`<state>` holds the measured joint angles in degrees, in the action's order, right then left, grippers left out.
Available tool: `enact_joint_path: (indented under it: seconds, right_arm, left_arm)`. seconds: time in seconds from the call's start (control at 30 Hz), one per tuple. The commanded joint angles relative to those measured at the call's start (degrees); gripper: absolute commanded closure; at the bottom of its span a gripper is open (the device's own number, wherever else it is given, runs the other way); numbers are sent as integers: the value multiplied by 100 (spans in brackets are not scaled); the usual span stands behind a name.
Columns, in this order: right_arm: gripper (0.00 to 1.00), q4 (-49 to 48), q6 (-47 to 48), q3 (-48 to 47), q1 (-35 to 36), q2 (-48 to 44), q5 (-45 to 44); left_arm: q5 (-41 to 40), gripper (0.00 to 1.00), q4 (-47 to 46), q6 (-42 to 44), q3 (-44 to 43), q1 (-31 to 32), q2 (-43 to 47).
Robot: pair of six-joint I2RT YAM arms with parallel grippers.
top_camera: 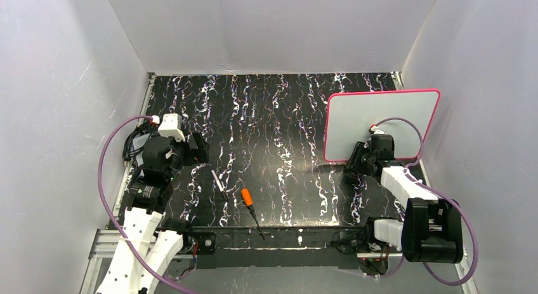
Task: Write a sentence on the whiteboard
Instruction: Move the whiteboard to the center of the board.
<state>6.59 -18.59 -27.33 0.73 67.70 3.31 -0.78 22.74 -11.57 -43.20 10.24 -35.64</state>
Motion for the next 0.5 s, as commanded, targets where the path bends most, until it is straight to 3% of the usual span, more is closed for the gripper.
enact_joint_path:
  seconds: [0.0, 0.47]
  right_arm:
    - [54, -263, 136, -237, -20, 35, 187]
    - [65, -303, 56, -176, 27, -136, 33]
  left_arm:
    - [75, 1, 20, 59, -39, 13, -12]
    - [246, 1, 29, 58, -48, 13, -65]
